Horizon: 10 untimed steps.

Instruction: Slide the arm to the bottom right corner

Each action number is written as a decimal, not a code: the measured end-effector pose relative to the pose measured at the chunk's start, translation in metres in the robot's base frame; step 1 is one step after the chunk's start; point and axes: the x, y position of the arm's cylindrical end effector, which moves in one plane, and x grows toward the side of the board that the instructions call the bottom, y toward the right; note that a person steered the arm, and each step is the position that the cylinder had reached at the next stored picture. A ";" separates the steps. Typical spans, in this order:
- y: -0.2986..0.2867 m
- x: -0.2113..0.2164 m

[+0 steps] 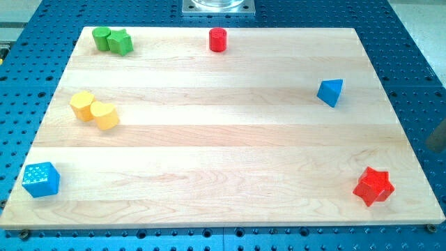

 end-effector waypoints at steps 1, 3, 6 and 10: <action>0.000 -0.002; 0.000 -0.005; 0.000 -0.008; -0.057 0.100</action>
